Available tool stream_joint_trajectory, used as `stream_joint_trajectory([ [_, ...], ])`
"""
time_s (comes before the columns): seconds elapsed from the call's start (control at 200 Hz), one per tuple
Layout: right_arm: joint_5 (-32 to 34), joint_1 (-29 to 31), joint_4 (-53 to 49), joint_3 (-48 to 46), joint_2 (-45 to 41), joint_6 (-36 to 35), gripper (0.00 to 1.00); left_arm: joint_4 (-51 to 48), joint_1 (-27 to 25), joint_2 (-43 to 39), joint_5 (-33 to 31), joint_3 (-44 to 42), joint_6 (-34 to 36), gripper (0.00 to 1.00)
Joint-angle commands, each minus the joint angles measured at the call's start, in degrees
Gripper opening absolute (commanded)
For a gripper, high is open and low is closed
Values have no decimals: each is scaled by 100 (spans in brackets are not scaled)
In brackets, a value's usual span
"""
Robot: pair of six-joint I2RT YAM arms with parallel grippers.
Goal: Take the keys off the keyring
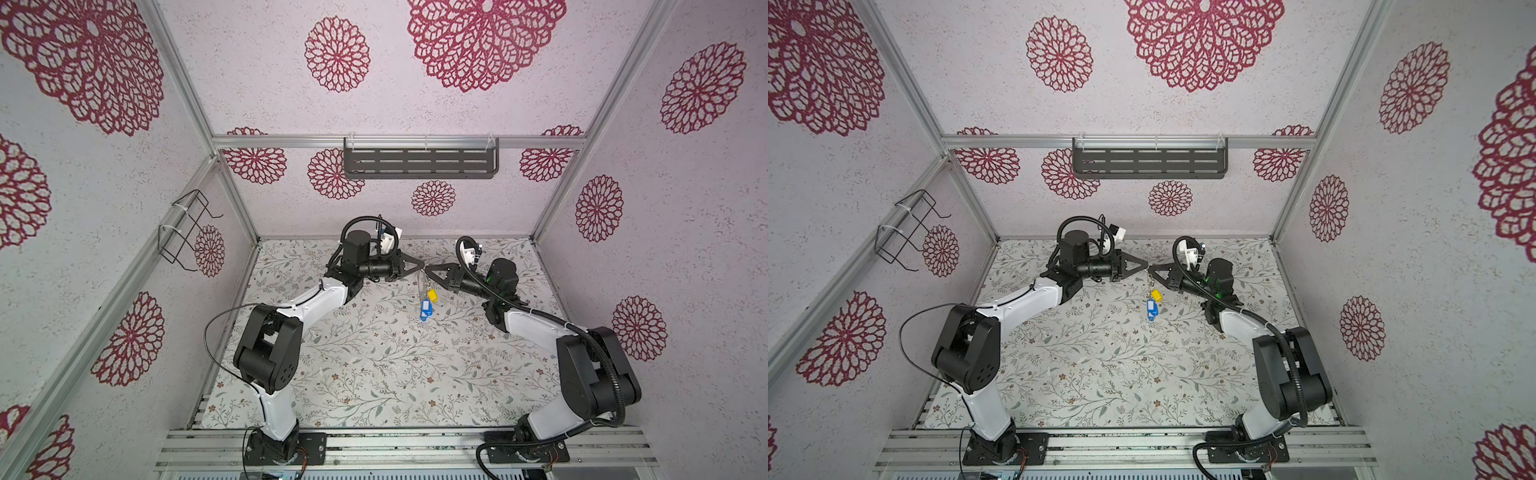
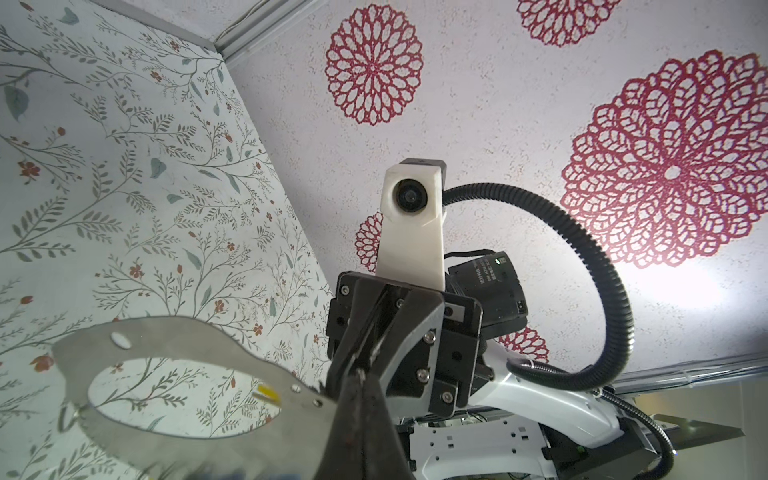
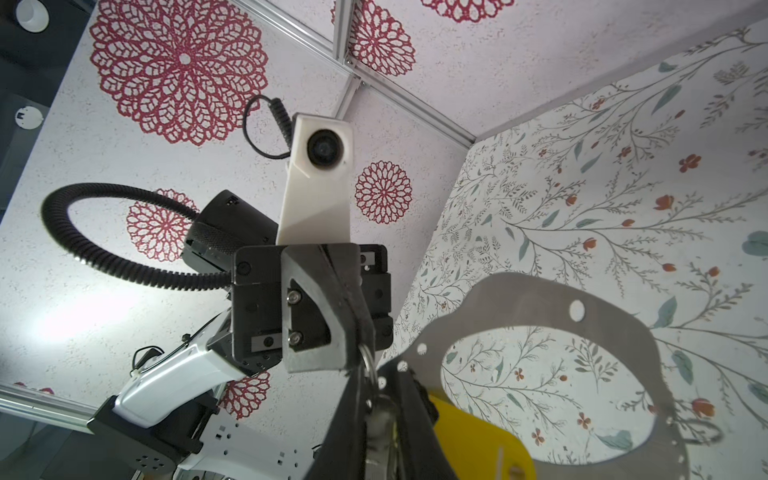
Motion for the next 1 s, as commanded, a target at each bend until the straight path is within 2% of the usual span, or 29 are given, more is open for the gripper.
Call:
stream_joint_trajectory([
  [0.0,-186,49,603,250,56,286,12,776,30,-48,119,-26,-329,0],
  [0.11,-184,69,601,318,96,309,5,796,13,-22,121,4,-355,0],
  [0.21,-195,105,601,392,128,323,2,796,2,4,151,52,-360,0],
  [0.315,-212,150,651,445,180,371,2,785,4,46,163,92,-362,0],
  [0.39,-229,177,795,454,234,483,8,787,-4,65,163,106,-360,0],
  [0.47,-239,187,1023,447,303,653,8,787,-6,99,172,130,-363,0],
  [0.625,-246,202,1332,454,413,866,0,795,-32,169,183,160,-374,0],
  [0.881,-107,190,1274,428,397,846,0,852,-1,181,99,129,-439,0],
  [0.946,-10,179,1235,361,348,778,0,1074,40,158,-17,34,-603,17],
  [0.996,52,164,1165,325,306,711,0,1215,89,124,-143,-60,-738,21],
])
